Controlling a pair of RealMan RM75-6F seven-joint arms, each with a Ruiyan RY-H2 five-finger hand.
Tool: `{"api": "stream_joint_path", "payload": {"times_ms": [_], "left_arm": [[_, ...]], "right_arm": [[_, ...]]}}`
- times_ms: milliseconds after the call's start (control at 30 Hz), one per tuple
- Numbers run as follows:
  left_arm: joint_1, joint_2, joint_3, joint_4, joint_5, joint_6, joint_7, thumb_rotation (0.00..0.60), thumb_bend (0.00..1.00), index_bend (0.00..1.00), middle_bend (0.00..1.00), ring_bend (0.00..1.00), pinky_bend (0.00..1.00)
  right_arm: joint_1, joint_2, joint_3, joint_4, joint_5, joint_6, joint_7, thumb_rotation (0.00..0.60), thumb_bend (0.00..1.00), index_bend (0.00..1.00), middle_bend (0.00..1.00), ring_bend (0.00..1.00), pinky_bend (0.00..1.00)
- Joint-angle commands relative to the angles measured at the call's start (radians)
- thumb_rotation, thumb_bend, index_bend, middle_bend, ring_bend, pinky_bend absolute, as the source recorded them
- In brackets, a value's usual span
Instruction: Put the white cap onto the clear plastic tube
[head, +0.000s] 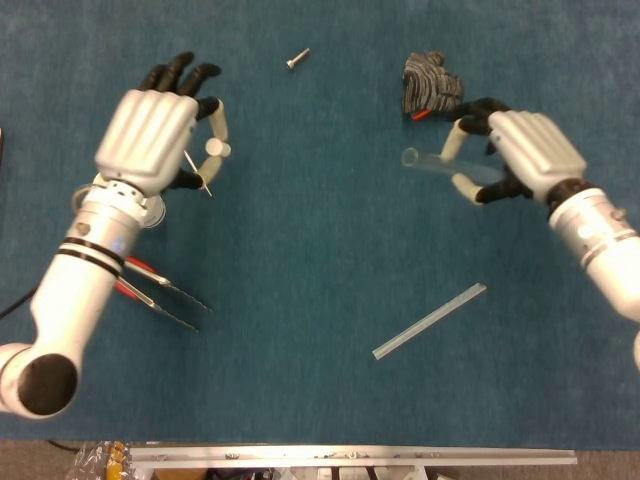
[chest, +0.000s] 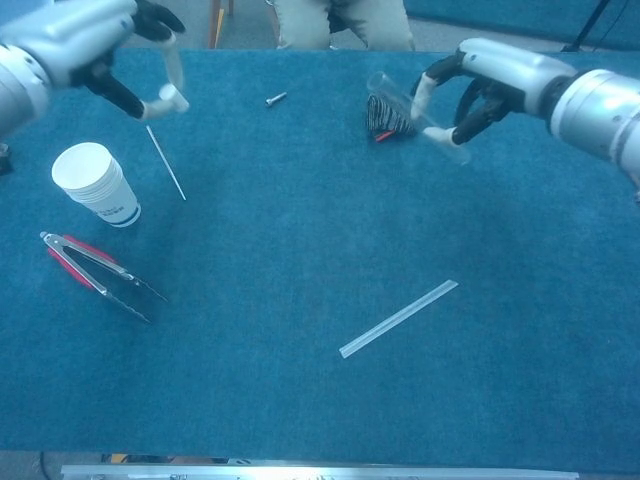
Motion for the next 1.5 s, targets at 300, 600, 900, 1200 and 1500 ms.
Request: {"api": "stream_joint_path", "payload": {"times_ms": [300, 600, 900, 1200, 1500], "left_arm": [[0.023, 0.196, -0.035, -0.145, -0.058, -0.025, -0.114, 0.6, 0.32, 0.54, 0.14, 0.0, 0.0], [0.0, 0.246, -0.045, -0.18, -0.104, -0.046, -0.168, 0.6, 0.32, 0.54, 0.14, 0.0, 0.0], [-0.018, 0.252, -0.033, -0.178, -0.11, -0.056, -0.203, 0.6, 0.32, 0.54, 0.14, 0.0, 0.0], [-0.035, 0.266, -0.031, -0.188, -0.141, -0.065, -0.239, 0.6, 0.32, 0.54, 0.14, 0.0, 0.0], [-0.054, 0.276, -0.028, -0.198, -0.161, -0.079, -0.268, 0.6, 0.32, 0.54, 0.13, 0.0, 0.0]], "right_arm": [[0.043, -0.155, -0.014, 0.034, -0.006, 0.1, -0.079, 0.6, 0.39, 0.67, 0.24, 0.14, 0.41], [0.062, -0.227, 0.0, 0.039, 0.02, 0.149, -0.116, 0.6, 0.39, 0.67, 0.24, 0.14, 0.41], [0.074, -0.299, 0.019, 0.073, 0.028, 0.183, -0.127, 0.6, 0.38, 0.67, 0.24, 0.14, 0.42], [0.102, -0.378, 0.064, 0.122, 0.082, 0.195, -0.135, 0.6, 0.38, 0.67, 0.24, 0.14, 0.42], [0.135, -0.434, 0.103, 0.162, 0.134, 0.192, -0.152, 0.6, 0.38, 0.67, 0.24, 0.14, 0.42]]}}
